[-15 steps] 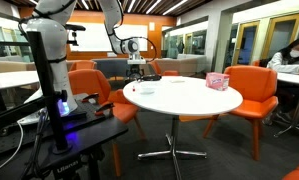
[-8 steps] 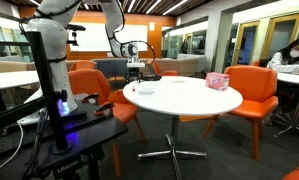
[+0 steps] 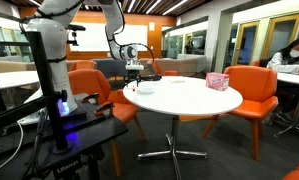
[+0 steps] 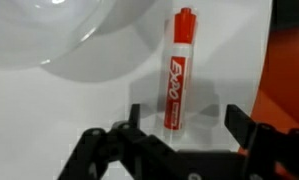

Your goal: Pick up the pen from the table and put it in the white bowl

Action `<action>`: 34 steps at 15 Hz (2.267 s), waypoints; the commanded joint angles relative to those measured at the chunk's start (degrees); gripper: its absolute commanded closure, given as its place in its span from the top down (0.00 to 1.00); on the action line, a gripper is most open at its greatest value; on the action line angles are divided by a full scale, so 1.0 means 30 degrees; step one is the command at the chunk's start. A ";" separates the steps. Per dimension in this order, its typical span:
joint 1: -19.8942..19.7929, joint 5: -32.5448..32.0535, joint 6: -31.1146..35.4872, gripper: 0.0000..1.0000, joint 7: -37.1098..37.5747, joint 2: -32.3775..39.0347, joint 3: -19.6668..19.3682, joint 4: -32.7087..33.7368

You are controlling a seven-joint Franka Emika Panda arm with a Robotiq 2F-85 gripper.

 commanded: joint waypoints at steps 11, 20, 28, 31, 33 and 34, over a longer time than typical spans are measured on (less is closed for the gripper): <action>-0.0438 -0.0887 -0.0201 0.05 -0.0160 -0.0291 0.0724 0.0196; -0.3302 0.2450 -0.0182 0.05 -0.5273 -0.2404 0.3701 -0.0314; -0.4137 0.4272 -0.0057 0.05 -0.7715 -0.3585 0.3145 -0.0192; -0.4357 0.4295 0.0099 0.05 -0.8506 -0.3684 0.2854 -0.0086; -0.4504 0.4179 0.0151 0.05 -0.9188 -0.3667 0.2571 0.0001; -0.4650 0.4248 0.0149 0.05 -0.9675 -0.3593 0.2484 0.0059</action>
